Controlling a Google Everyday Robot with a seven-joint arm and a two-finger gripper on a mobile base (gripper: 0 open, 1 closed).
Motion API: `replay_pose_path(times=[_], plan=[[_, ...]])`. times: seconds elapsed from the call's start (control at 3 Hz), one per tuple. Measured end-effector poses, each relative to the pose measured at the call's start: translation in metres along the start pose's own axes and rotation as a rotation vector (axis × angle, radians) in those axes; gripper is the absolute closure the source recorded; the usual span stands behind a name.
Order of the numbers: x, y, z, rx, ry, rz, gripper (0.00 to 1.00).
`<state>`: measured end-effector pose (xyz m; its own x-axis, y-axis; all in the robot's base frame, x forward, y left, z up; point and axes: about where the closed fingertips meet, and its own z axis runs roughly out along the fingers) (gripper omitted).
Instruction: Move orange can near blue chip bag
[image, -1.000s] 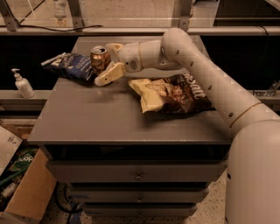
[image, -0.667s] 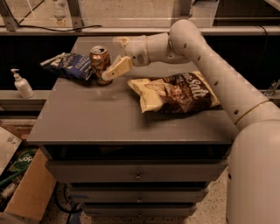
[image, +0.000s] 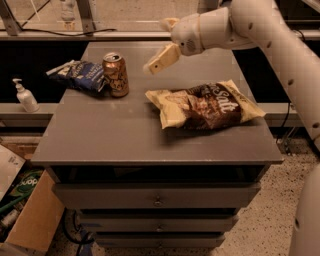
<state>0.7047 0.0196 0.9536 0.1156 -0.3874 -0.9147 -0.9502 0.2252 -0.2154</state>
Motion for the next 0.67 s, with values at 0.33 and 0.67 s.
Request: replay_pose_path(times=[0.33, 0.67], plan=[[-0.016, 0.002, -0.051, 0.103, 0.035, -0.013, 0.0], [-0.017, 0.002, -0.063, 0.128, 0.042, -0.014, 0.0]])
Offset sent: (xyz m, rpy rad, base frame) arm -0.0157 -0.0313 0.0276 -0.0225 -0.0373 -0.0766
